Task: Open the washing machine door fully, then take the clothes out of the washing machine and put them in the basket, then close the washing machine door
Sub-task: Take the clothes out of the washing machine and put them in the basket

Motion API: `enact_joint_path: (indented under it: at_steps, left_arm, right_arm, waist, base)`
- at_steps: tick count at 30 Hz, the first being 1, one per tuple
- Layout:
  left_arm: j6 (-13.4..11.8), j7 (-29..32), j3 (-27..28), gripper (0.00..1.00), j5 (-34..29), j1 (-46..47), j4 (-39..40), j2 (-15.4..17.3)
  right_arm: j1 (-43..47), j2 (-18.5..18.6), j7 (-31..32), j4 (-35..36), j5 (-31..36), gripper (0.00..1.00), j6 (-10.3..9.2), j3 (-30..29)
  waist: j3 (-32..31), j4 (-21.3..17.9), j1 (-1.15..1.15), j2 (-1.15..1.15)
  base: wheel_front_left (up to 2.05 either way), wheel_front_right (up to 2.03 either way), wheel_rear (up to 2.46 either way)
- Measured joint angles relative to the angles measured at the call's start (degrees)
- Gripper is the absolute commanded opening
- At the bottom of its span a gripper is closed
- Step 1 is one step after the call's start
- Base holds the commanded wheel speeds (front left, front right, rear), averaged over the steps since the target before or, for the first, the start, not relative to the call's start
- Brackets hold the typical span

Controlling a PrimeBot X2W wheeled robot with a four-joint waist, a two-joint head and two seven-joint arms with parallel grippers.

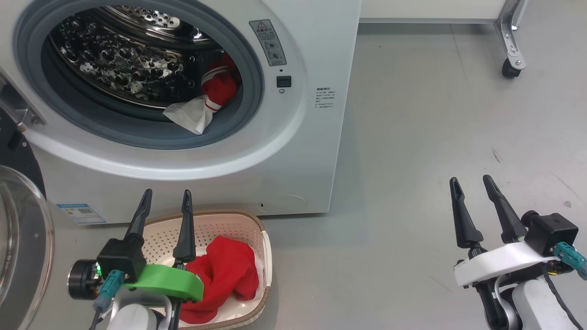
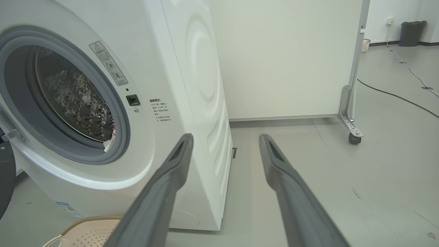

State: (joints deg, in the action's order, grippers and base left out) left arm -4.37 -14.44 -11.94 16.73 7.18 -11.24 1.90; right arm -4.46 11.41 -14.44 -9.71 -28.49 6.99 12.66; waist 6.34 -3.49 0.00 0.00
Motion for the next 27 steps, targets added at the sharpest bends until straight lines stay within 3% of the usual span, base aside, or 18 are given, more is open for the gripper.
enact_joint_path:
  at_steps: [27]
  left_arm:
    - [-1.15,0.00,-0.26,1.00,-0.13,-0.18,1.66,0.03]
  right_arm:
    - [-0.02,0.02,0.01,1.56,-0.03,1.00,0.00,0.15]
  waist:
    - [2.56,-0.91,0.00,0.00]
  base:
    - [0.00,0.00,0.00]
